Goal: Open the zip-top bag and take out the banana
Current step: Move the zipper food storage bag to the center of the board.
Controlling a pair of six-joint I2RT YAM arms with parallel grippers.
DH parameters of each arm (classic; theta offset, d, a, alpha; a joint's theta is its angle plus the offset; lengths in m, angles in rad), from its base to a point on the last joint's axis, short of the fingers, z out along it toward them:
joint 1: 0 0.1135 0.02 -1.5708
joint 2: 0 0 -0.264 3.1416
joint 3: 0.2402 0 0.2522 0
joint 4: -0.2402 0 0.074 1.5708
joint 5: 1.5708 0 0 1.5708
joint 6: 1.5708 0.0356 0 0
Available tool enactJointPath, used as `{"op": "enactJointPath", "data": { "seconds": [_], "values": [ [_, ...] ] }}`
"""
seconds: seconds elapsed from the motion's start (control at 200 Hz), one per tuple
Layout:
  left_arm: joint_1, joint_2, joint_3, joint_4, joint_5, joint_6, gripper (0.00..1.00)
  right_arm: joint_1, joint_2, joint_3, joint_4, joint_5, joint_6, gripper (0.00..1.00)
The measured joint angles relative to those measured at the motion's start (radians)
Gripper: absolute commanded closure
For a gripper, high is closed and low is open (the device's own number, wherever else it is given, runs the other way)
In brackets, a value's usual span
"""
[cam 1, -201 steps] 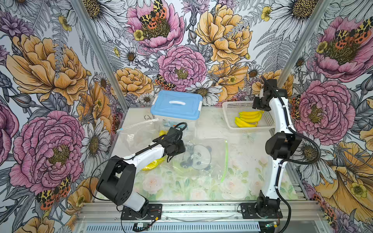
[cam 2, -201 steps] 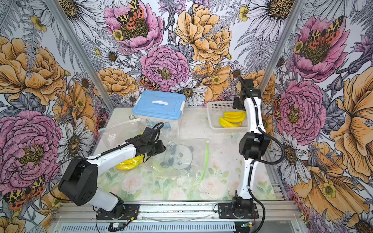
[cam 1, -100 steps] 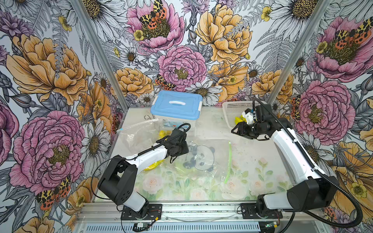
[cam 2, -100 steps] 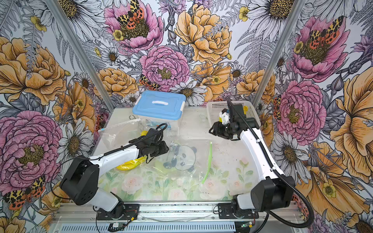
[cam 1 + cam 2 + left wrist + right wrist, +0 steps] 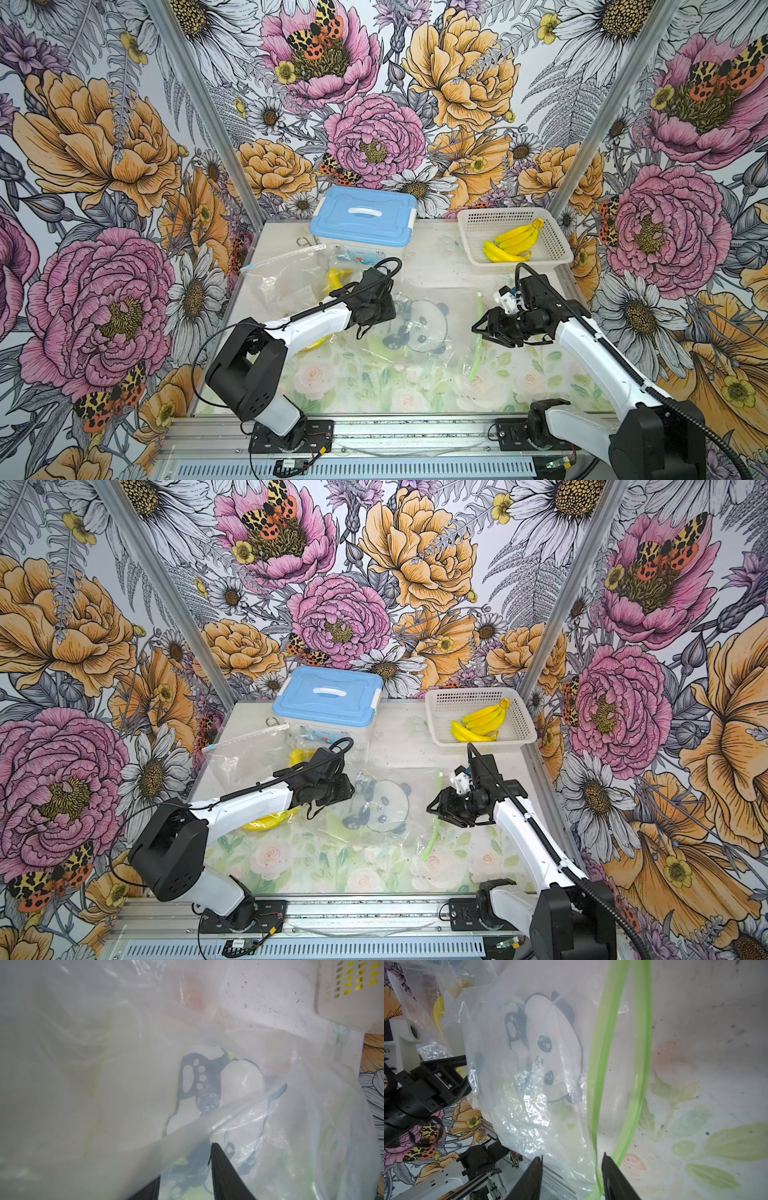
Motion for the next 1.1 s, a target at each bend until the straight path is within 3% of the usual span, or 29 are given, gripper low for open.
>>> {"op": "enactJointPath", "data": {
  "seconds": [0.07, 0.22, 0.415, 0.61, 0.845, 0.93, 1.041, 1.096],
  "values": [
    [-0.016, 0.025, 0.014, 0.002, 0.000, -0.002, 0.59, 0.000, 0.002, -0.005, 0.009, 0.011, -0.001, 1.00],
    [-0.029, 0.058, 0.045, 0.002, 0.001, -0.005, 0.52, -0.008, -0.011, -0.006, 0.007, 0.094, 0.002, 1.00],
    [-0.025, 0.056, 0.090, -0.004, 0.001, 0.000, 0.24, -0.108, -0.114, 0.007, -0.060, 0.319, -0.006, 1.00],
    [0.011, 0.024, 0.150, -0.048, 0.000, 0.018, 0.23, -0.250, -0.132, 0.119, -0.105, 0.584, -0.068, 1.00],
    [0.077, -0.060, 0.187, -0.120, 0.001, 0.055, 0.22, -0.376, -0.029, 0.187, -0.106, 0.834, -0.115, 1.00],
    [0.105, -0.097, 0.185, -0.146, 0.001, 0.069, 0.22, -0.400, -0.002, 0.223, -0.117, 0.913, -0.132, 0.84],
    [0.147, -0.162, 0.165, -0.164, 0.001, 0.076, 0.22, -0.413, 0.007, 0.317, -0.126, 0.964, -0.149, 0.38],
    [0.167, -0.201, 0.147, -0.175, 0.000, 0.078, 0.21, -0.409, 0.007, 0.385, -0.126, 0.960, -0.158, 0.28]
  ]
}}
